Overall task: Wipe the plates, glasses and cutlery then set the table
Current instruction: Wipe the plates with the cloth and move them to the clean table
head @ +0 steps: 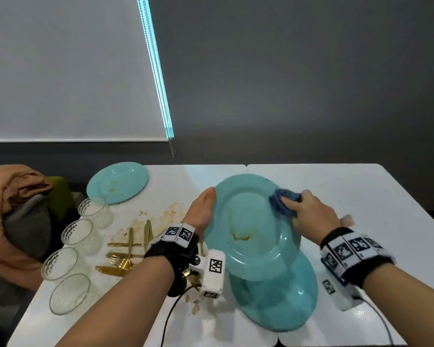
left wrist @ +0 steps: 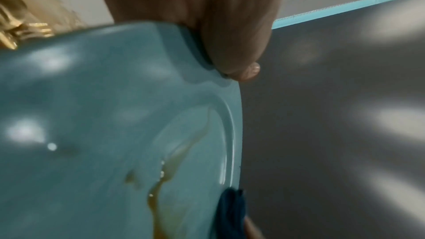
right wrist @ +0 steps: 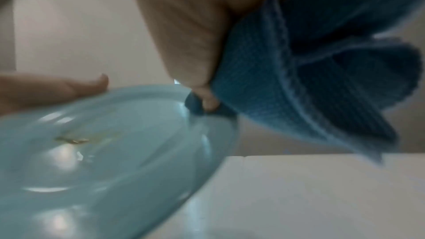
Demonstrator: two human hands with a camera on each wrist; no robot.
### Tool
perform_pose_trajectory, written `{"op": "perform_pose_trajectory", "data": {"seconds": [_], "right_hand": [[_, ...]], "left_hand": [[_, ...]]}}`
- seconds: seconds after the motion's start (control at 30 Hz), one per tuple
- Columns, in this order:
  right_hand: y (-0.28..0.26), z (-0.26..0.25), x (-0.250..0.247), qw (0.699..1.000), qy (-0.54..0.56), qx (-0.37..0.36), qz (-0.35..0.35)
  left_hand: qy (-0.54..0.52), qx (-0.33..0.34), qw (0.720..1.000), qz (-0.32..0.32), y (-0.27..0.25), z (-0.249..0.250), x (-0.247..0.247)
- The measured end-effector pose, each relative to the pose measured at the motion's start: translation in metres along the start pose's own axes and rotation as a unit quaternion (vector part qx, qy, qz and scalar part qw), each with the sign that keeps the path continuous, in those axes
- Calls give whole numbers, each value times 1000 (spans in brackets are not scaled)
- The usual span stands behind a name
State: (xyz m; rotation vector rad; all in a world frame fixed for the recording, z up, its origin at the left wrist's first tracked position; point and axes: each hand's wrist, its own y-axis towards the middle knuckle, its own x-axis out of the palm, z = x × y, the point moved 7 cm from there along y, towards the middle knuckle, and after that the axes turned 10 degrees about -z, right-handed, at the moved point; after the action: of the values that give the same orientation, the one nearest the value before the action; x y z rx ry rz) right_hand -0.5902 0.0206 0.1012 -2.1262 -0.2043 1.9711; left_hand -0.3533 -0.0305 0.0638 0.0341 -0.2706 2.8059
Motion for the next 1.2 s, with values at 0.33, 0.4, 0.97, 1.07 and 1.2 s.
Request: {"op": "perform_pose_trajectory", "data": {"seconds": [0.33, 0.4, 0.97, 1.07, 1.2], "right_hand": [[-21, 5, 6, 996, -61, -51, -35], [-19, -12, -9, 999, 7, -23, 45], [-66, -43, 34, 977, -39, -201, -56], [-53, -7, 18, 988, -72, -116, -67], [-48, -8, -2, 997, 36, -31, 62]], "left_hand": [[74, 46, 996, -32, -4, 11, 16], [87, 49, 994, -44, -6, 17, 27], [124, 70, 988, -55, -19, 35, 32], [104, 57, 991, -57, -18, 29, 24], [56, 48, 995, -65, -12, 25, 32]]}}
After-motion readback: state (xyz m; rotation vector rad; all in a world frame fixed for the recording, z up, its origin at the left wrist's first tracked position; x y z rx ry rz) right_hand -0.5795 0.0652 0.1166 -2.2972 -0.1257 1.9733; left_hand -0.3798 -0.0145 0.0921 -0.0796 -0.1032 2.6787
